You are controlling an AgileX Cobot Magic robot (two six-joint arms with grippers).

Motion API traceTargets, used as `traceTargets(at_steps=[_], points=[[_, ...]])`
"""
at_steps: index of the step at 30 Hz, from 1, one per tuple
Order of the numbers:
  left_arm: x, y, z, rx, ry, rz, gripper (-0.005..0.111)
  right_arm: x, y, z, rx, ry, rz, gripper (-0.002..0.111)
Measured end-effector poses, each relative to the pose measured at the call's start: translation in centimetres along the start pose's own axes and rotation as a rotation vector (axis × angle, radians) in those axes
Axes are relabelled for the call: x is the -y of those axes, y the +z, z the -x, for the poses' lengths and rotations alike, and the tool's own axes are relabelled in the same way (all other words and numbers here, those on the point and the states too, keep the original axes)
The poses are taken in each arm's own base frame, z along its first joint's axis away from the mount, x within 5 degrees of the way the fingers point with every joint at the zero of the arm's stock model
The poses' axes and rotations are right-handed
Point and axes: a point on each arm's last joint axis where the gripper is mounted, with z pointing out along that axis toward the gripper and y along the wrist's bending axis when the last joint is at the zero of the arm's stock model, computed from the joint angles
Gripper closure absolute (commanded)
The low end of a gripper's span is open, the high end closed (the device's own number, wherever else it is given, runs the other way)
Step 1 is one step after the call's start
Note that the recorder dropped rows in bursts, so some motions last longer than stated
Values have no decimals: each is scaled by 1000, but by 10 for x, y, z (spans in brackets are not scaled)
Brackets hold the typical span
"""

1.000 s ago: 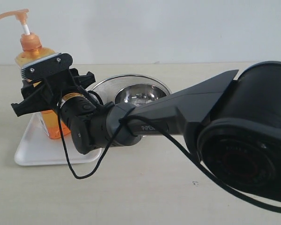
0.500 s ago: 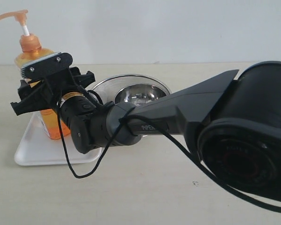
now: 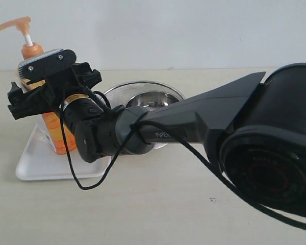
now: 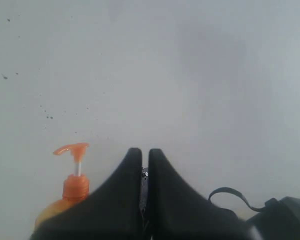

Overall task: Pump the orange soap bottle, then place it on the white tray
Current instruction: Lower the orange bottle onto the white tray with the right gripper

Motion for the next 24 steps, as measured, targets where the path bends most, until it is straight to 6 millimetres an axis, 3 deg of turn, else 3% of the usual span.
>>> traceTargets(at_steps=[4, 7, 15, 24], points=[[0, 0, 0, 0, 0, 0, 102, 1, 0, 0, -21, 26, -11, 12], [0, 0, 0, 0, 0, 0, 102, 0, -1, 2, -48, 31, -2, 25], [0, 0, 0, 0, 0, 0, 102, 1, -6, 30, -106, 10, 14, 47], [0, 0, 0, 0, 0, 0, 102, 0, -10, 40, -158, -13, 39, 47]])
